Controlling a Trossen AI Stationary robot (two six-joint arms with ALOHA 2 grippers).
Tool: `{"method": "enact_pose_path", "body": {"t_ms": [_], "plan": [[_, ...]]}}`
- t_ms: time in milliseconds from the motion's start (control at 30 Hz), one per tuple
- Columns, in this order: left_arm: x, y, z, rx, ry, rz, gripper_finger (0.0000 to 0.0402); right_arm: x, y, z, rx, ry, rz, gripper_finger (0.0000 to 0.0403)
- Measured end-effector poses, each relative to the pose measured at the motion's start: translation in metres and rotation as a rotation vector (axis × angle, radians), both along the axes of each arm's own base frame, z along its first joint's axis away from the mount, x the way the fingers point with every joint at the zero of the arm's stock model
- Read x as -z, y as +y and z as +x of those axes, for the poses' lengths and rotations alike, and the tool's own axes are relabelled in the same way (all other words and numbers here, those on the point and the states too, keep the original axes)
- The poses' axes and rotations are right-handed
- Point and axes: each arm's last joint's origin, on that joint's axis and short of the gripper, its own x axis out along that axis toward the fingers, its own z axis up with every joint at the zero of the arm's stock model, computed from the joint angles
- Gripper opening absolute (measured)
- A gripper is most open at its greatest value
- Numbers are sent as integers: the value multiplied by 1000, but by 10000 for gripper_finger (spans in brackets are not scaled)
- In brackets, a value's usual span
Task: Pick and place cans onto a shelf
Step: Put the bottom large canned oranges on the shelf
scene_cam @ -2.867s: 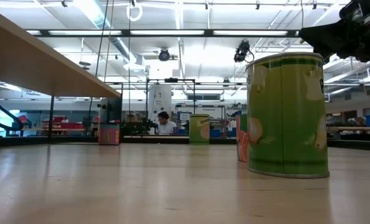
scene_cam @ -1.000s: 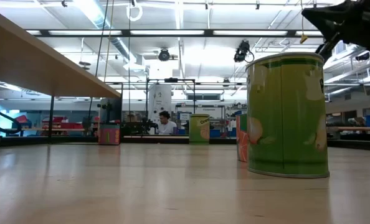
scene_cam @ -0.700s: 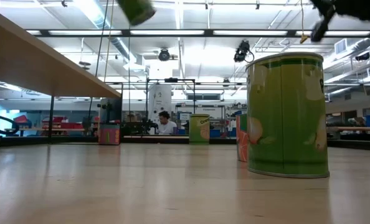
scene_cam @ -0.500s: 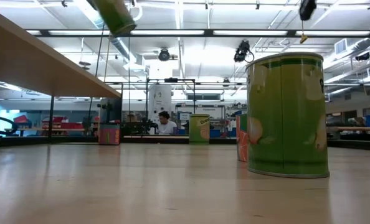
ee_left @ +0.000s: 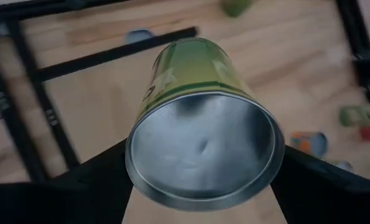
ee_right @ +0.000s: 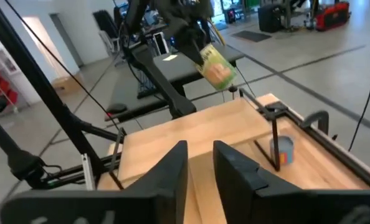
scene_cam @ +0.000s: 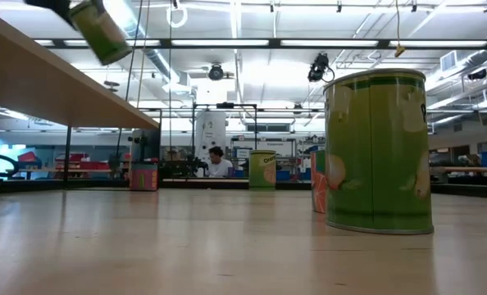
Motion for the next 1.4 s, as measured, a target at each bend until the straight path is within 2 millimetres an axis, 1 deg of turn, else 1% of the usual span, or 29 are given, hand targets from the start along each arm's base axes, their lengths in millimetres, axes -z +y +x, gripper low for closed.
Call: {"method": "enact_pose_path", "body": {"t_ms": [100,200,333,433,567,633,767,867,933,1100,1200,1400], "plan": [[11,3,-4,-82,57,13,321,-5,0,8,-2,0,-35,99],[23,9,0,-160,110,-14,321,-1,-2,16,4,29,-39,108],[44,20,13,-187,159,-136,321,9,-2,26,10,85,-12,127],[52,32,27,-172,206,-188,321,15,-2,31,4,121,-5,140],[45,50,43,-162,220,-191,321,17,1,31,-33,141,5,155],[45,57,50,-148,200,-237,321,18,2,29,-57,161,10,161],[55,65,65,-121,217,-318,321,20,3,25,-69,193,13,170],[64,71,77,-112,252,-353,321,20,3,25,-69,194,13,174],[68,74,82,-109,268,-368,322,19,5,25,-77,189,11,177],[70,76,84,-104,282,-364,337,19,12,24,-114,185,-2,196],[70,76,84,-114,294,-359,350,19,18,24,-142,184,-9,220],[65,72,79,-130,278,-335,354,17,30,21,-201,169,-38,265]]}}
